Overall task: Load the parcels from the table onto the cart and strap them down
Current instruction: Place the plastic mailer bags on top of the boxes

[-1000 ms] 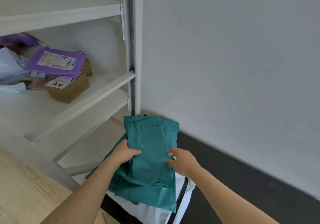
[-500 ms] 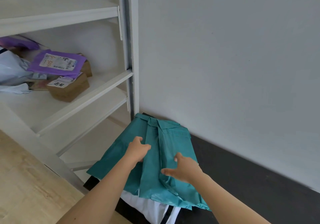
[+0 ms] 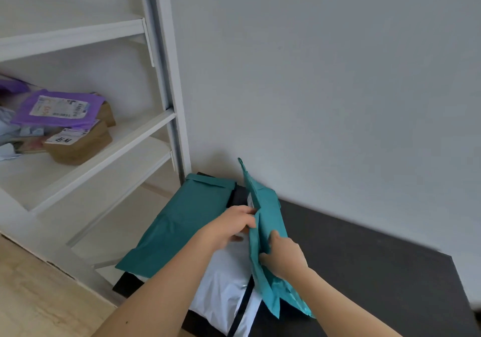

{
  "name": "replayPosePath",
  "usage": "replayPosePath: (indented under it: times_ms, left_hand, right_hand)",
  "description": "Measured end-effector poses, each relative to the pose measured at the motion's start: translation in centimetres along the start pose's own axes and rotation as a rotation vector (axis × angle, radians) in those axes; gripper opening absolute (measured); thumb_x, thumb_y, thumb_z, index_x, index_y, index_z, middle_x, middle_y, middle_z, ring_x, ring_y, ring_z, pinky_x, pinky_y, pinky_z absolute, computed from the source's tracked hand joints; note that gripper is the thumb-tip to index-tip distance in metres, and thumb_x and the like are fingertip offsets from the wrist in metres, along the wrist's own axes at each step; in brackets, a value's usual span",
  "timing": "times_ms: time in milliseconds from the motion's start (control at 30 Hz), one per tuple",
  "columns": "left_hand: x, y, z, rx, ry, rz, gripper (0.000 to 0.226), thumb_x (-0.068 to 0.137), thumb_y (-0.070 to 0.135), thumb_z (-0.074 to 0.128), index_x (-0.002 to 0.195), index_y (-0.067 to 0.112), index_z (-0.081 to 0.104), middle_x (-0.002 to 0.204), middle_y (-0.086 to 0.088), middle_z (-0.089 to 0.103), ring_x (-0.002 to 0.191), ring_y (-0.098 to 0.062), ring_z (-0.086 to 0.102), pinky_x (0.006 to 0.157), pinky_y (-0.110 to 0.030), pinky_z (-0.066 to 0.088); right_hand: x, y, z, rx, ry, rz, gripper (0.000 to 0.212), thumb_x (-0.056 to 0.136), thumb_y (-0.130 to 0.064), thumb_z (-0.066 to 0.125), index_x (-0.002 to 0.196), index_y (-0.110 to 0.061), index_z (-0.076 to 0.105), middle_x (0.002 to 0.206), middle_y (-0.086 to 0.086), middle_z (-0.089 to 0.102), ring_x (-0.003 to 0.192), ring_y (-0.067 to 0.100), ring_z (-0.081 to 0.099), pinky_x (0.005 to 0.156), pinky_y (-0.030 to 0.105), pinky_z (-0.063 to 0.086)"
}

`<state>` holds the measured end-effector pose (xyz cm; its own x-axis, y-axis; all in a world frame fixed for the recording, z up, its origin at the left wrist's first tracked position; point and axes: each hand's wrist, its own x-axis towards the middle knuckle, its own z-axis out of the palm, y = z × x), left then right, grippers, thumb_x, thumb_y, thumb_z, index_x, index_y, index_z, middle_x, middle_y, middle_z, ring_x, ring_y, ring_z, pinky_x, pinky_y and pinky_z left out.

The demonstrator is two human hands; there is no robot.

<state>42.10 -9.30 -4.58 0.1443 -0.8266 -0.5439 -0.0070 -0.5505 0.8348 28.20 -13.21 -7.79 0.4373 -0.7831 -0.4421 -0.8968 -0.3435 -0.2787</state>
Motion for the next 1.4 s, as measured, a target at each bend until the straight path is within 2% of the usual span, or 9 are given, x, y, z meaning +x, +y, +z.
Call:
replayPosePath:
  times_ms: [233, 467, 600, 700, 767, 867, 1033, 1200, 1400]
  left_hand:
    - [1.6, 3.0, 5.2, 0.138, -0.058, 0.074, 0.033, 0.081, 0.006, 0.046, 0.103, 0.02, 0.067, 0.085, 0.0, 0.058, 0.076, -0.014, 0.051, 0.073, -0.029, 0.036]
    - [3.8, 2.6, 12.0, 0.285, -0.212, 0.071, 0.011, 0.088, 0.014, 0.049, 0.091, 0.025, 0.05, 0.093, 0.0, 0.053, 0.081, -0.01, 0.053, 0.067, -0.027, 0.03]
    - [6.7, 0.0, 13.4, 0.368, -0.02, 0.076, 0.034, 0.087, 0.017, 0.056, 0.12, 0.015, 0.055, 0.118, -0.003, 0.054, 0.102, -0.019, 0.056, 0.078, -0.026, 0.047]
    - [8.3, -2.1, 12.7, 0.352, 0.131, -0.06, 0.054, 0.084, 0.018, 0.059, 0.135, 0.01, 0.042, 0.132, -0.013, 0.046, 0.114, -0.026, 0.051, 0.09, -0.028, 0.043]
    - [9.1, -3.1, 12.3, 0.305, 0.162, -0.098, 0.051, 0.082, 0.013, 0.06, 0.129, 0.004, 0.044, 0.122, -0.013, 0.053, 0.103, -0.025, 0.055, 0.085, -0.032, 0.047]
    - [9.7, -3.8, 12.3, 0.346, 0.24, -0.087, 0.049, 0.077, 0.014, 0.063, 0.122, 0.006, 0.045, 0.116, -0.012, 0.057, 0.099, -0.026, 0.057, 0.079, -0.033, 0.047]
    - [10.9, -4.3, 12.1, 0.356, 0.245, -0.077, 0.065, 0.064, 0.023, 0.077, 0.12, 0.008, 0.046, 0.115, -0.01, 0.055, 0.096, -0.024, 0.058, 0.076, -0.034, 0.049]
    - [11.5, -4.7, 11.7, 0.343, 0.271, -0.04, 0.046, 0.063, 0.02, 0.074, 0.104, 0.008, 0.056, 0.1, -0.006, 0.063, 0.084, -0.021, 0.062, 0.069, -0.031, 0.049]
    - [11.5, -2.2, 13.4, 0.115, 0.163, -0.04, 0.012, 0.075, 0.0, 0.05, 0.084, 0.003, 0.058, 0.08, -0.011, 0.058, 0.071, -0.021, 0.052, 0.065, -0.03, 0.04]
  right_hand:
    - [-0.9, 6.1, -3.3, 0.472, 0.197, 0.206, 0.018, 0.09, -0.019, 0.047, 0.108, -0.015, 0.046, 0.081, -0.002, 0.055, 0.065, 0.012, 0.05, 0.049, 0.023, 0.035]
    - [-3.8, 14.5, -3.0, 0.656, 0.224, 0.473, 0.035, 0.089, -0.014, 0.046, 0.123, -0.015, 0.053, 0.106, 0.003, 0.061, 0.082, 0.018, 0.056, 0.068, 0.027, 0.046]
    - [-4.6, 17.9, -1.2, 0.836, 0.173, 0.604, 0.038, 0.089, -0.011, 0.049, 0.127, -0.011, 0.05, 0.086, 0.008, 0.063, 0.061, 0.017, 0.053, 0.058, 0.028, 0.047]
    - [-4.6, 19.3, -0.3, 0.768, 0.161, 0.616, 0.038, 0.089, -0.016, 0.051, 0.127, -0.013, 0.052, 0.099, 0.007, 0.066, 0.079, 0.019, 0.061, 0.077, 0.032, 0.056]
    - [-4.5, 19.7, 0.3, 0.747, 0.138, 0.622, 0.038, 0.089, -0.016, 0.05, 0.128, -0.014, 0.052, 0.1, 0.006, 0.064, 0.082, 0.021, 0.065, 0.085, 0.036, 0.056]
    - [-3.9, 20.0, 1.2, 0.833, 0.097, 0.651, 0.04, 0.091, -0.013, 0.048, 0.131, -0.014, 0.049, 0.09, 0.004, 0.064, 0.071, 0.02, 0.067, 0.075, 0.033, 0.059]
    - [-2.4, 19.4, 1.3, 0.755, 0.144, 0.634, 0.036, 0.086, -0.045, 0.06, 0.11, -0.018, 0.063, 0.09, -0.004, 0.067, 0.078, 0.014, 0.062, 0.062, 0.026, 0.049]
    - [-0.8, 18.9, 1.5, 0.638, 0.04, 0.66, 0.025, 0.086, -0.004, 0.048, 0.106, -0.012, 0.061, 0.066, 0.001, 0.06, 0.053, 0.015, 0.058, 0.056, 0.029, 0.053]
    - [-2.5, 20.2, 0.6, 0.973, 0.214, 0.778, 0.018, 0.088, -0.002, 0.038, 0.092, -0.008, 0.055, 0.069, 0.007, 0.066, 0.061, 0.028, 0.07, 0.071, 0.035, 0.059]
